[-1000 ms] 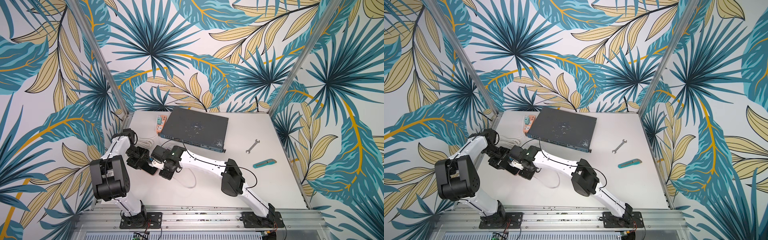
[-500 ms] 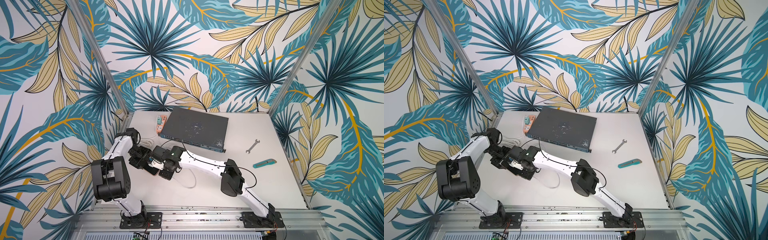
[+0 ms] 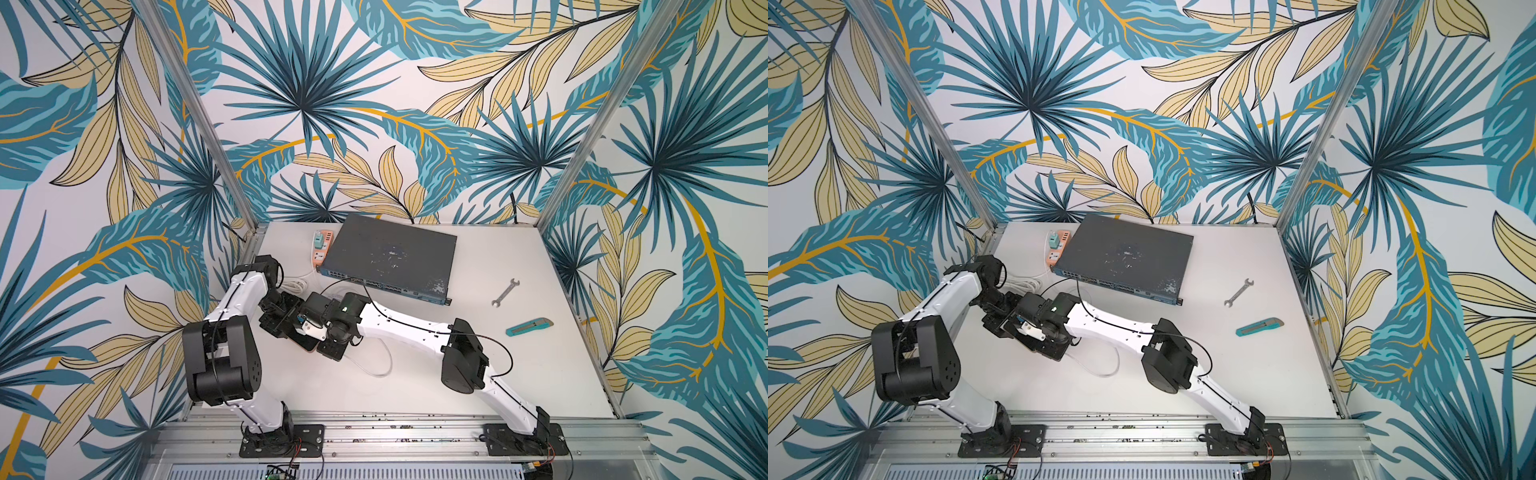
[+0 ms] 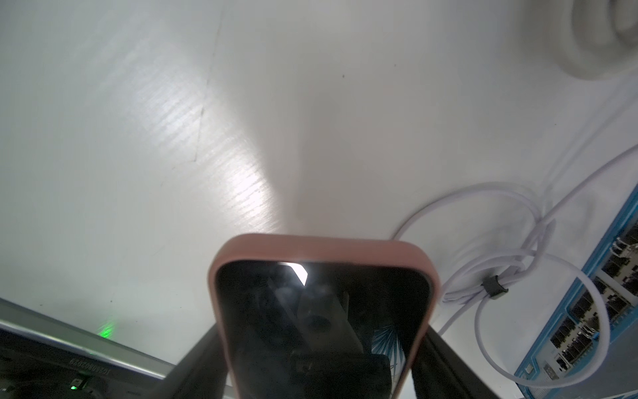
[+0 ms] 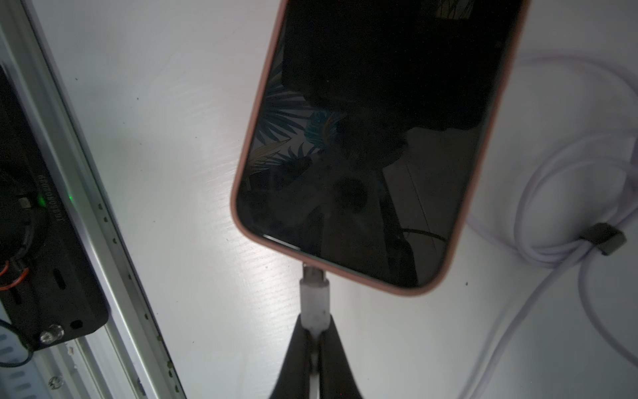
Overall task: Plug the charging cable into the phone
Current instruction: Insert the charging cable into the phone.
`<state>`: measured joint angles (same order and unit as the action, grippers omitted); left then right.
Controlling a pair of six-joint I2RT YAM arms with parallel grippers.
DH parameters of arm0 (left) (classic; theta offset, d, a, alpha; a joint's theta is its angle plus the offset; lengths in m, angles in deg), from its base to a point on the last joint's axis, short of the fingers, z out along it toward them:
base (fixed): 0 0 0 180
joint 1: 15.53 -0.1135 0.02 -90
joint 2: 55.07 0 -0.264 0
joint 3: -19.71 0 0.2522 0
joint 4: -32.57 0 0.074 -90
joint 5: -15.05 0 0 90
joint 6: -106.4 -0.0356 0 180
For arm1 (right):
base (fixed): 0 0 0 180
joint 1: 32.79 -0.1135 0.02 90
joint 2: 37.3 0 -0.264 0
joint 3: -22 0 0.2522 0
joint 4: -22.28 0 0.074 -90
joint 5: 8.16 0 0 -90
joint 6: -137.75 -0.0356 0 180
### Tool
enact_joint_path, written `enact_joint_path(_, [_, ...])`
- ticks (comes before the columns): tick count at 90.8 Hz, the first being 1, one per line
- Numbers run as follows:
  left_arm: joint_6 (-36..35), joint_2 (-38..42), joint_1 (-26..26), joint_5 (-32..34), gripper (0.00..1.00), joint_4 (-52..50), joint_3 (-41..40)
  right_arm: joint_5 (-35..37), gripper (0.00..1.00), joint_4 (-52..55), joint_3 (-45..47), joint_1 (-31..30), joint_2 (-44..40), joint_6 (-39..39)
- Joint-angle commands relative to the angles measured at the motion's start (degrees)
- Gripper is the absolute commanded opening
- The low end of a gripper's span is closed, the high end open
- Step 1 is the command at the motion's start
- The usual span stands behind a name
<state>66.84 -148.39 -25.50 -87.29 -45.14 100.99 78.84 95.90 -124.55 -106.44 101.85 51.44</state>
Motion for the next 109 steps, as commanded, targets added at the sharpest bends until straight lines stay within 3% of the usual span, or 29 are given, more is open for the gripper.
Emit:
enact_joint_path(1, [-0.4,2.1,0.4,0.5,0.00,-1.4,0.9,0.5,0.00,0.3,-1.1,-0.3,2.0,0.0])
enact_joint_path(48, [-0.8,2.7,1.7,2.0,0.00,-2.5,1.4,9.4,0.00,0.6,-2.6,-0.3,2.9,-1.7])
enact_joint_path(73, [0.9,2.7,2.0,1.4,0.00,-2.1,1.2,12.9,0.00,1.4,-9.3,-0.4,5.4,-5.1])
enact_joint_path(109, [2.9,3.2,2.0,3.9,0.00,-3.3,2.1,8.2,0.00,1.7,-20.0,-1.1,10.2,-10.2])
